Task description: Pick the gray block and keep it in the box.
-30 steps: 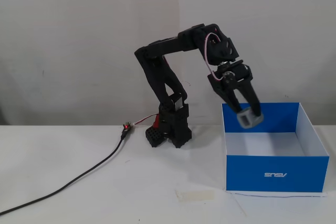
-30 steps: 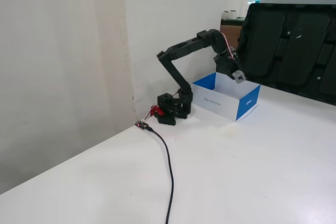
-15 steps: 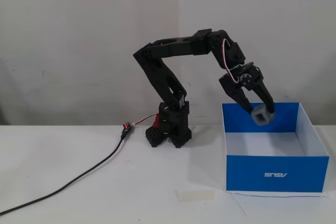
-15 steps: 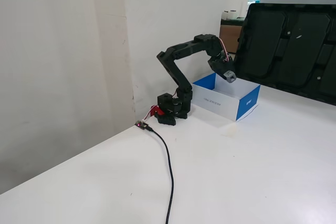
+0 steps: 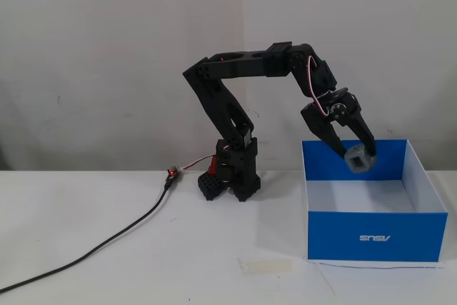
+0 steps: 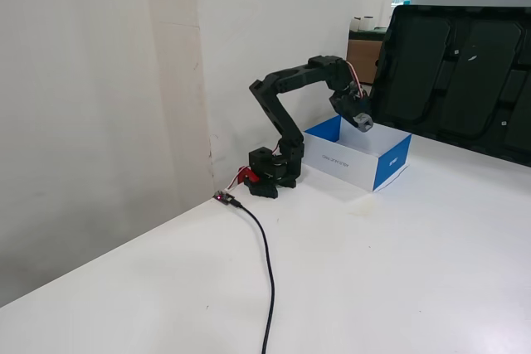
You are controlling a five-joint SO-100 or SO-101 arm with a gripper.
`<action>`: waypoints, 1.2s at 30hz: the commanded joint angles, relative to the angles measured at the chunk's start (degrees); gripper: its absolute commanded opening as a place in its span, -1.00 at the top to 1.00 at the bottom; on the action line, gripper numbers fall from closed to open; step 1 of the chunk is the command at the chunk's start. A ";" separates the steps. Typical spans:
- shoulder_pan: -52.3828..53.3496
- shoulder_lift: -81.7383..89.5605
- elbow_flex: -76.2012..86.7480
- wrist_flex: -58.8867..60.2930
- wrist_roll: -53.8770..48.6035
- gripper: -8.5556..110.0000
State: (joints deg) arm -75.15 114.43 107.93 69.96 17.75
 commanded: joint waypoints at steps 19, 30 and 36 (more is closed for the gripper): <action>10.11 1.41 -0.97 4.48 -3.60 0.78; 34.80 5.80 -0.26 4.31 -11.87 0.85; 48.25 6.86 1.14 2.11 -11.95 0.85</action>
State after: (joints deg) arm -34.45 117.77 109.42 73.48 6.15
